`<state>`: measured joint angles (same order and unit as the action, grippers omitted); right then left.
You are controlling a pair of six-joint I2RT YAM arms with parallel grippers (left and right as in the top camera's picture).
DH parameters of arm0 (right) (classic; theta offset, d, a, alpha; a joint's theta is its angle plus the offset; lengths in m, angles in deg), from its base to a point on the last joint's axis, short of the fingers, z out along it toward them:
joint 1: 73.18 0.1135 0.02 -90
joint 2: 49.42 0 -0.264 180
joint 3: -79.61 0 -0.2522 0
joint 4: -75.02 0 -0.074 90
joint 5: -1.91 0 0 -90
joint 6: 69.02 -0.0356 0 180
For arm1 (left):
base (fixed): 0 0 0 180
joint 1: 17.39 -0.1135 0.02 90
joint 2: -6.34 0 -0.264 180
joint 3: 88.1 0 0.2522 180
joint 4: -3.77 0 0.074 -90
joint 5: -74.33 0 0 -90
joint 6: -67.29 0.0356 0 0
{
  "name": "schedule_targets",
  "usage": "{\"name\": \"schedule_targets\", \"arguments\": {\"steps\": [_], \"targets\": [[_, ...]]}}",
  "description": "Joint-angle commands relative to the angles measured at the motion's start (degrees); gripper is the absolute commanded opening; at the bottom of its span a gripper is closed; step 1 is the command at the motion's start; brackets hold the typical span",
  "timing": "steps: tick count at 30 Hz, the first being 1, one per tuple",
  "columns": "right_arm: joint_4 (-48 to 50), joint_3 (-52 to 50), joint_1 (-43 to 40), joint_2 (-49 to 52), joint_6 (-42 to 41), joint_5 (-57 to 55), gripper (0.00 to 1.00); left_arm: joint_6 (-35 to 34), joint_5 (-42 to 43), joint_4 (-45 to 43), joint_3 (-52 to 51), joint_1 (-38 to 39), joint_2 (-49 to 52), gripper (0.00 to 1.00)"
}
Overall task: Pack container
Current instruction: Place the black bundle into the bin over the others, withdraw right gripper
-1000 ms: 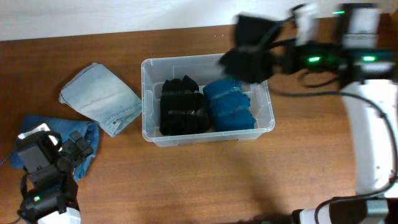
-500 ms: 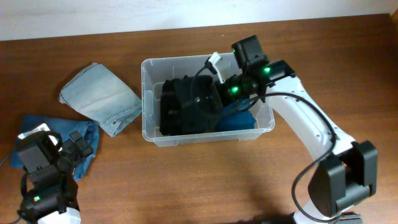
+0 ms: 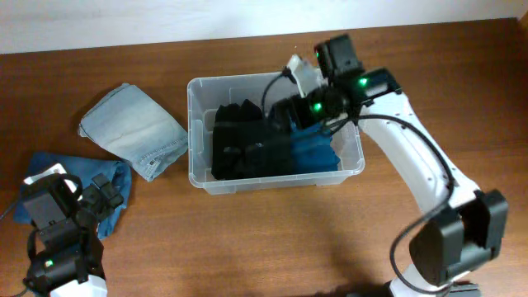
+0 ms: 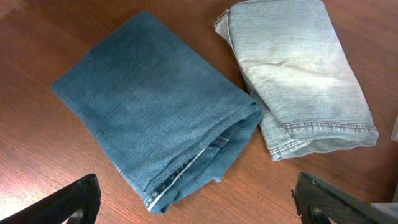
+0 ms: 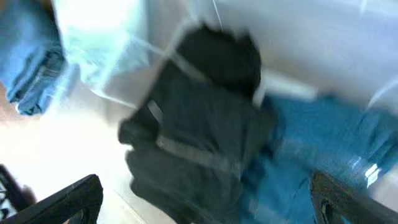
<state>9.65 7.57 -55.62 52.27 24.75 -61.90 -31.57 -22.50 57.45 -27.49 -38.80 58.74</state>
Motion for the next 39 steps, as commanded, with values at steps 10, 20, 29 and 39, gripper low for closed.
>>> {"name": "schedule_targets", "arguments": {"steps": [10, 20, 29, 39], "targets": [[-0.5, -3.2, 10.1, 6.5, 4.2, -2.9, 0.09, -0.5, 0.6, 0.0, 1.2, -0.4, 0.2, 0.99], [-1.9, -2.8, 8.6, 16.1, 2.9, -2.9, 0.23, -0.5, 0.6, -0.4, 1.2, -0.4, 0.2, 0.99], [-14.4, 18.7, 8.0, 8.4, 4.6, -7.8, 0.99, -0.6, 1.5, 0.3, 5.1, -1.0, -1.2, 0.99], [-23.0, 24.7, 0.8, 4.8, 4.6, -7.9, 0.99, -17.7, 2.7, 4.7, 6.5, -21.3, 8.6, 0.99]]}}
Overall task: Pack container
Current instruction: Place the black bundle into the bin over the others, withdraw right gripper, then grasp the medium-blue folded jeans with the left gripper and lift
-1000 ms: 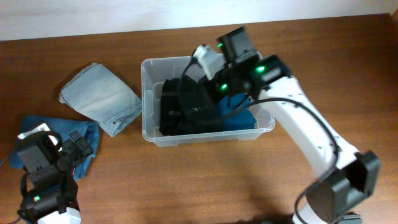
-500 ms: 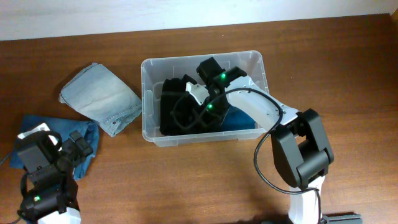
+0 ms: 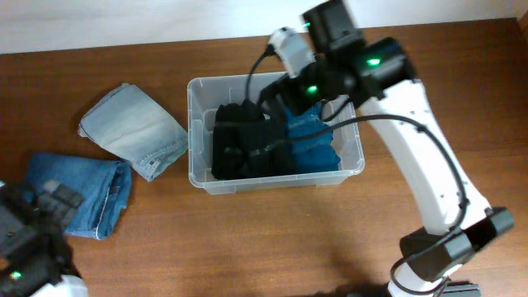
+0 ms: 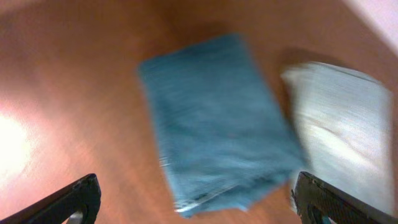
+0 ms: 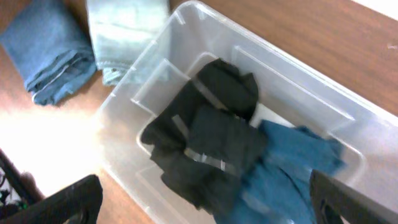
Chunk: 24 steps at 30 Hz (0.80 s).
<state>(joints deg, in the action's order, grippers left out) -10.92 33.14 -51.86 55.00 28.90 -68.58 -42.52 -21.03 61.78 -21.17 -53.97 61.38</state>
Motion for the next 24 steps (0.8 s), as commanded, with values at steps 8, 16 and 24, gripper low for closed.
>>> {"name": "schedule_targets", "arguments": {"steps": [8, 16, 24], "targets": [[-5.2, -1.1, -8.0, 2.2, 0.7, -1.2, 0.98, -9.9, 13.2, -2.7, 0.2, -17.3, 25.3, 0.99], [-5.9, -1.1, -9.4, 2.2, 0.9, -1.4, 0.99, 6.0, 27.1, -14.3, 0.2, -19.1, 41.6, 0.99], [-5.9, -1.1, -9.4, 2.2, 0.9, -1.6, 0.99, 14.8, 48.2, -26.2, 0.2, -19.1, 52.2, 0.91]]}}
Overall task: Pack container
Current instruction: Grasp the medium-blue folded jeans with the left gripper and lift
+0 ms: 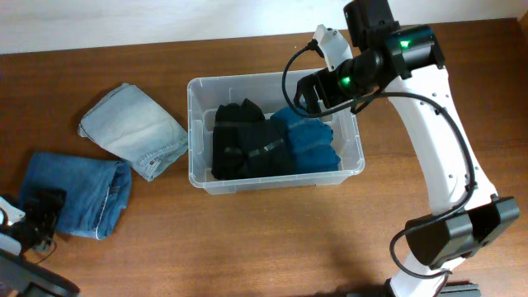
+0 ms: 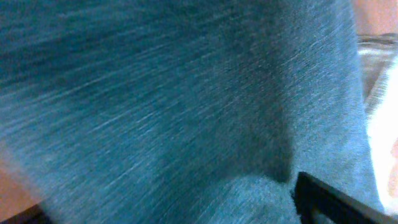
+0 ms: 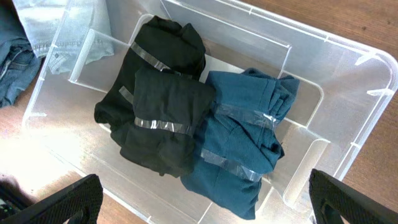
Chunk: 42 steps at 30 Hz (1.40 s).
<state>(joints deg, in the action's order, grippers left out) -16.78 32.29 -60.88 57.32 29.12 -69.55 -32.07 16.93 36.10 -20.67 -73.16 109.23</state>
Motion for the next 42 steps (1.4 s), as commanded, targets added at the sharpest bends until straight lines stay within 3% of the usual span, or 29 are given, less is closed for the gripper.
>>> {"name": "schedule_targets", "arguments": {"steps": [1, 4, 6, 9, 14, 21, 27, 31, 35, 42], "targets": [[0.0, -0.3, -0.3, -0.1, 0.7, -0.6, 0.99, 4.5, 10.8, -0.3, -0.3, 0.1, 4.7, 0.79], [0.0, -0.3, -0.3, -0.1, 0.7, -0.6, 0.99, 5.2, 12.7, 0.1, -0.3, 0.1, 4.9, 0.44], [0.0, -0.3, -0.3, -0.1, 0.7, -0.6, 0.99, 5.2, 14.6, 0.1, -0.3, 0.1, 4.9, 0.15], [0.0, -0.3, -0.3, -0.1, 0.7, -0.7, 0.99, 5.1, 17.1, 0.1, -0.3, 0.1, 4.7, 0.01], [-0.4, -0.2, -0.3, -0.2, 1.5, -1.2, 0.99, 4.0, 17.8, 0.6, -0.3, 0.1, -1.4, 0.01], [-0.3, 1.9, -1.8, -0.8, -1.9, -5.7, 0.99, -3.5, 22.3, 0.5, 1.2, 0.6, -20.8, 0.01], [-1.7, 7.0, -8.5, -2.6, -5.2, -7.6, 0.99, -10.6, 22.7, 0.5, 5.0, 6.0, -35.6, 0.01], [-2.7, 7.5, -13.6, -4.8, -6.3, -7.7, 0.99, -15.2, 23.2, 0.5, 9.6, 14.9, -37.9, 0.01], [-3.8, 7.5, -21.6, -7.0, -10.6, -7.5, 0.99, -17.0, 22.6, 0.3, 14.3, 29.3, -37.6, 0.01], [-7.0, 7.5, -29.0, -7.4, -10.6, -6.6, 0.99, -16.9, 9.9, -1.2, 18.7, 55.1, -35.5, 0.01]]}}
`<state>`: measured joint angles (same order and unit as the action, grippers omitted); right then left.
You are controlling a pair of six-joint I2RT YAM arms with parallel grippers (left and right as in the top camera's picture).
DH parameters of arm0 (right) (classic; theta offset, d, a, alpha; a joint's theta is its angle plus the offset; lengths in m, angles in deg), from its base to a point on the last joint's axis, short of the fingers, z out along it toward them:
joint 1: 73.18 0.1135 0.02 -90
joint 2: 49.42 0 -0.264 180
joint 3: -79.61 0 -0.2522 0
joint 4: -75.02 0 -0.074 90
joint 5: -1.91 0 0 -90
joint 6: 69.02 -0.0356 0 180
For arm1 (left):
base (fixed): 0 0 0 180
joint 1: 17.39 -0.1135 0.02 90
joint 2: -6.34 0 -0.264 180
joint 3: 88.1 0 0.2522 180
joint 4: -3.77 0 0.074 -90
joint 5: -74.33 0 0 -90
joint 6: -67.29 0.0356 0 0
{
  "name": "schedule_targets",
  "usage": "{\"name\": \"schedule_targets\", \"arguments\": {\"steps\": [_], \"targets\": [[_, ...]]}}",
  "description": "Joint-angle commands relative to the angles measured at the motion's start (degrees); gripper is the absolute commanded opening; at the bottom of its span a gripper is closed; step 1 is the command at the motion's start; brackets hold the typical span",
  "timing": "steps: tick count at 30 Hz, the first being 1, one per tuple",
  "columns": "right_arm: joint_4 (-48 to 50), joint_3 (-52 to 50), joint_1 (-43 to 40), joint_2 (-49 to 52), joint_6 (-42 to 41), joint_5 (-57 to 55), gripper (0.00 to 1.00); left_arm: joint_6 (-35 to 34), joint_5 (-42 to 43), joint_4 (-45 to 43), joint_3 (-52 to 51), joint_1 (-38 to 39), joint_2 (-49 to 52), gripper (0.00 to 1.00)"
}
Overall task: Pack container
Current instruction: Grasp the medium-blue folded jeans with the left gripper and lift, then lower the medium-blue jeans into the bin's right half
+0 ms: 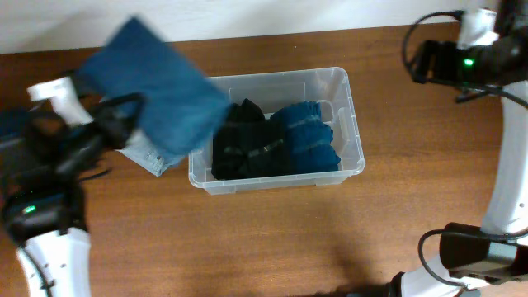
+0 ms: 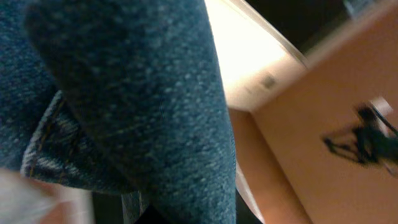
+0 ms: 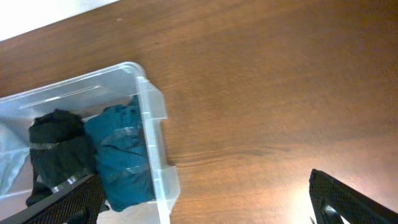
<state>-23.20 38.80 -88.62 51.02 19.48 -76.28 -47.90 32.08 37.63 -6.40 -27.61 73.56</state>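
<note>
The clear plastic container stands mid-table with a black garment and teal jeans folded side by side in it. Folded blue jeans hang in the air over the container's left wall, with my left gripper shut on them; its fingers are hidden by the cloth. Denim fills the left wrist view. My right gripper is open and holds nothing, high over bare table to the right of the container. The overhead view has the right gripper at the far right.
Light-blue folded jeans lie on the table left of the container, mostly covered from above by the held jeans. Wooden table stretches right of and in front of the container. A pale wall runs along the table's far edge.
The blue jeans, then flat on the table at the front left under my left gripper, now hang in the air at the container's left wall. My right gripper has moved from over the container to the far right.
First my right gripper was low in the container over the black and teal garments, and my left was open above the blue jeans. The right gripper then stood higher, open and without a load. The left closed in on the blue jeans, which are now held aloft beside the container.
</note>
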Motion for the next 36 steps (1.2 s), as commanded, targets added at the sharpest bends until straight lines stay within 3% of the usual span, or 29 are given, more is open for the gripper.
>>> {"name": "schedule_targets", "arguments": {"steps": [1, 5, 11, 19, 25, 28, 33, 36], "targets": [[-0.6, 1.0, -1.5, -1.1, -0.9, 0.2, 0.99, -1.1, -7.1, -3.5, 4.4, 12.6, 0.8, 0.01], [-0.6, 1.0, -1.4, -1.1, -0.7, 0.1, 0.99, -1.1, -14.8, -5.7, 4.4, 24.4, 5.8, 0.01], [-0.6, 1.0, -1.5, -1.1, -0.7, 0.1, 0.99, -1.1, -14.5, -12.9, 4.4, 35.8, 18.9, 0.01], [-0.6, 1.0, -1.5, -1.0, -0.7, 0.1, 0.99, -1.6, -10.6, -18.3, 6.1, 40.2, 30.4, 0.01], [-0.6, 0.7, -1.4, -0.7, -0.7, 0.1, 0.98, -0.7, -10.9, -17.4, 6.4, 40.0, 30.7, 0.01], [-0.6, 0.5, -1.5, -0.7, -0.5, 0.1, 0.98, 6.4, -18.6, -11.6, 6.4, 39.4, 30.7, 0.99], [-0.6, 0.5, -1.5, -0.7, -0.5, 0.1, 0.99, 14.0, -34.4, -3.0, 6.4, 37.2, 30.7, 0.99], [-0.6, 0.5, -1.4, -0.7, -0.5, 0.1, 0.99, 16.1, -38.9, -1.0, 6.6, 35.5, 30.5, 0.99]]}}
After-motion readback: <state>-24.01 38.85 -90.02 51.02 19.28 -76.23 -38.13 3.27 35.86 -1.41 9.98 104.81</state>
